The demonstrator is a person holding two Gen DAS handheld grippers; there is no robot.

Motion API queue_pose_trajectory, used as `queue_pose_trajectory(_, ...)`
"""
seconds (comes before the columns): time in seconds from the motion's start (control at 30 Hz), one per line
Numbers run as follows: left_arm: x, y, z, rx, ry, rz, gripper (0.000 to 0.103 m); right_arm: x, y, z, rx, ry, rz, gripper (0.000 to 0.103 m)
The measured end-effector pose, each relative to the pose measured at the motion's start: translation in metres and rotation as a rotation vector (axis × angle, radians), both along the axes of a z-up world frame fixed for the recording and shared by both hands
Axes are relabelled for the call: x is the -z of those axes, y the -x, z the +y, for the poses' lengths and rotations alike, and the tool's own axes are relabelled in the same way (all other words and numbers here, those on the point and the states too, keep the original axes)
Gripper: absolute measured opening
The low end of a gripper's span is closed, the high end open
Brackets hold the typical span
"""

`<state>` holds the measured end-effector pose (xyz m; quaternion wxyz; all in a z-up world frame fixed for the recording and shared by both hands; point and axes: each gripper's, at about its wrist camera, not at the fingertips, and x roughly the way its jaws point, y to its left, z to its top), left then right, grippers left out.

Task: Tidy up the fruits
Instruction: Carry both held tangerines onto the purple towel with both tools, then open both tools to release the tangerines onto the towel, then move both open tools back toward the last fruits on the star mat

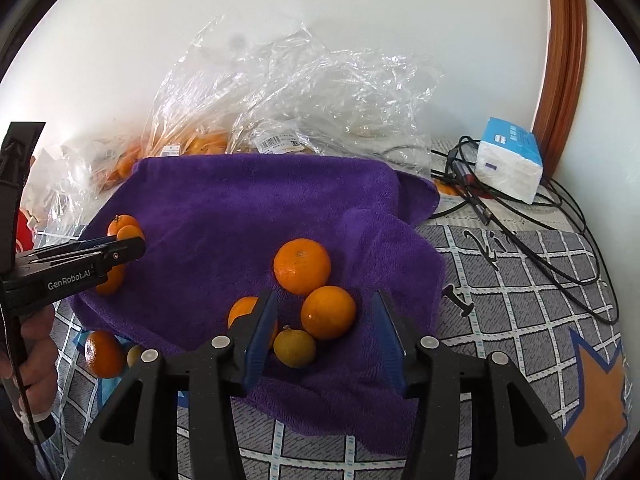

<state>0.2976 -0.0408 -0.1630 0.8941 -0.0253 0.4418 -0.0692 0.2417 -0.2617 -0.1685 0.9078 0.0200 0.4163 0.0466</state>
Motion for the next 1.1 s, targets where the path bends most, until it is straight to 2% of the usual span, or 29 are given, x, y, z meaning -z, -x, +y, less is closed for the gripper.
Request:
queue_pose_trajectory(0.17, -0.005, 0.006, 0.006, -0.007, 0.004, 0.002, 0.031, -0.006, 0.012, -0.003, 0.034, -0.020, -0.006, 0.049)
queue_pose_trajectory(0.23, -0.012, 0.013, 0.011, -0.005, 0.025, -0.008, 0.037, -0.009, 0.017, -0.004, 0.041, -0.029, -0.006, 0.049)
queue_pose_trajectory(0.3, -0.021, 0.025, 0.017, -0.002, 0.042, -0.033, 0.042, -0.012, 0.024, -0.001, 0.050, -0.026, -0.005, 0.049)
queue_pose_trajectory(0.43, -0.036, 0.051, 0.035, -0.022, 0.059, -0.077, 0.045, -0.019, 0.040, 0.006, 0.053, -0.025, -0.008, 0.049)
queue_pose_trajectory(0.63, -0.045, 0.094, 0.066, -0.070, 0.075, -0.113, 0.045, -0.031, 0.066, 0.015, 0.086, -0.050, -0.036, 0.049)
queue_pose_trajectory(0.83, -0.035, 0.129, 0.088, -0.085, 0.078, -0.132, 0.045, -0.032, 0.089, 0.022, 0.118, -0.054, -0.052, 0.049)
queue_pose_trajectory(1.1, -0.005, 0.149, 0.111, -0.090, 0.075, -0.081, 0.044, -0.019, 0.104, 0.042, 0.108, -0.037, -0.003, 0.049)
